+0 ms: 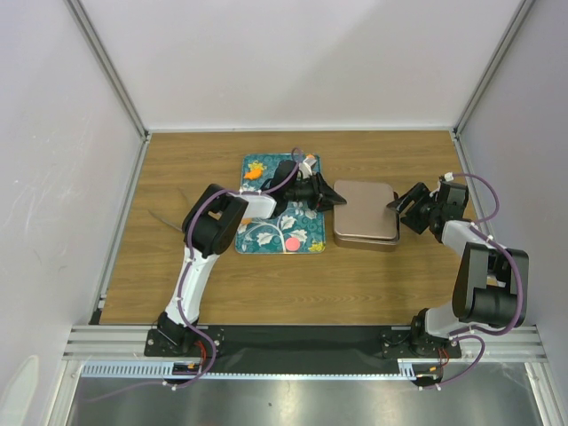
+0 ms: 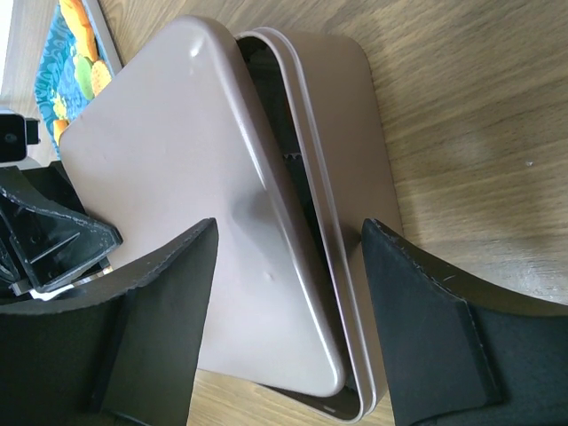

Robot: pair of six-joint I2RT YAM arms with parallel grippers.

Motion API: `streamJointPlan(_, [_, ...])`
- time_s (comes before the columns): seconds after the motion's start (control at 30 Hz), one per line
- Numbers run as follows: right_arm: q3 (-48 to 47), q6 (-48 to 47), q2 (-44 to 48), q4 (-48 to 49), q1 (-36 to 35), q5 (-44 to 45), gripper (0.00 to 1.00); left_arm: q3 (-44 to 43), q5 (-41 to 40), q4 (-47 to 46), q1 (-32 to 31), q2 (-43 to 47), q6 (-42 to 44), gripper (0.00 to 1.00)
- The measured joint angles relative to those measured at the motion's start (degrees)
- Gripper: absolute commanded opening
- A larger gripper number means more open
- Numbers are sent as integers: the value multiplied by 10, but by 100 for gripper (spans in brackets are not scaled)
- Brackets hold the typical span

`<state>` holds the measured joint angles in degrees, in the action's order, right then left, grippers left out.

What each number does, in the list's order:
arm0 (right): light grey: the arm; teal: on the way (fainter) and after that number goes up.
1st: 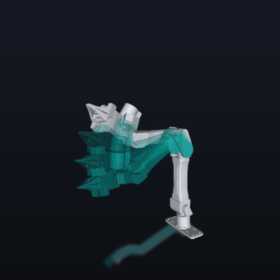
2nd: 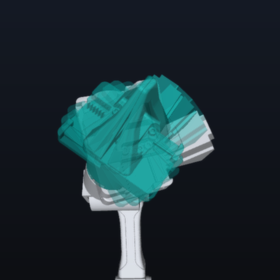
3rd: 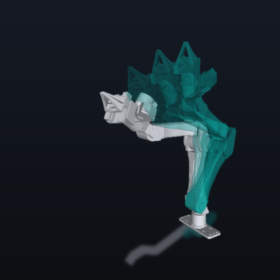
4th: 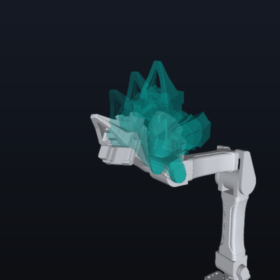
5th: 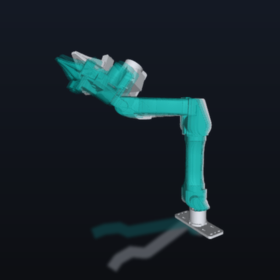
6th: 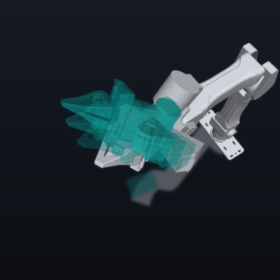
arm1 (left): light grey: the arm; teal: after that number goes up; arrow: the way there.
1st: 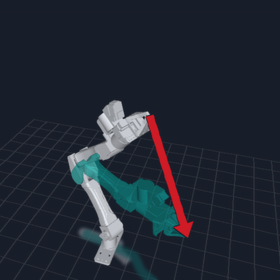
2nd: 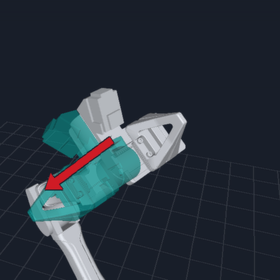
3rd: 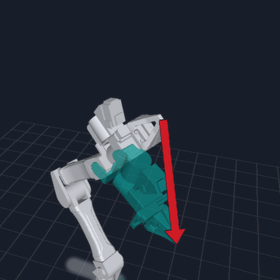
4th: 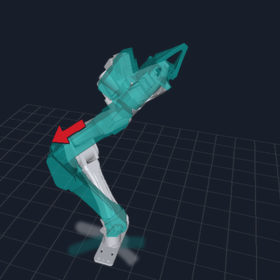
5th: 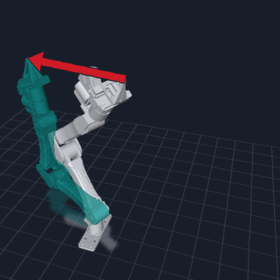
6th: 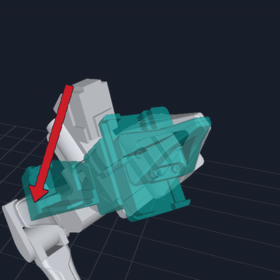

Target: Pack the cookies

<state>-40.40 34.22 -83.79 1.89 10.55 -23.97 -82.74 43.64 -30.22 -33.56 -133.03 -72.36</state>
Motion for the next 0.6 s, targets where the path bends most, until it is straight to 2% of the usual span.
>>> streamJointPlan(0.6, [0,-9,-12,5,-17,-5,72,-40,9,73,1,-1,49,44])
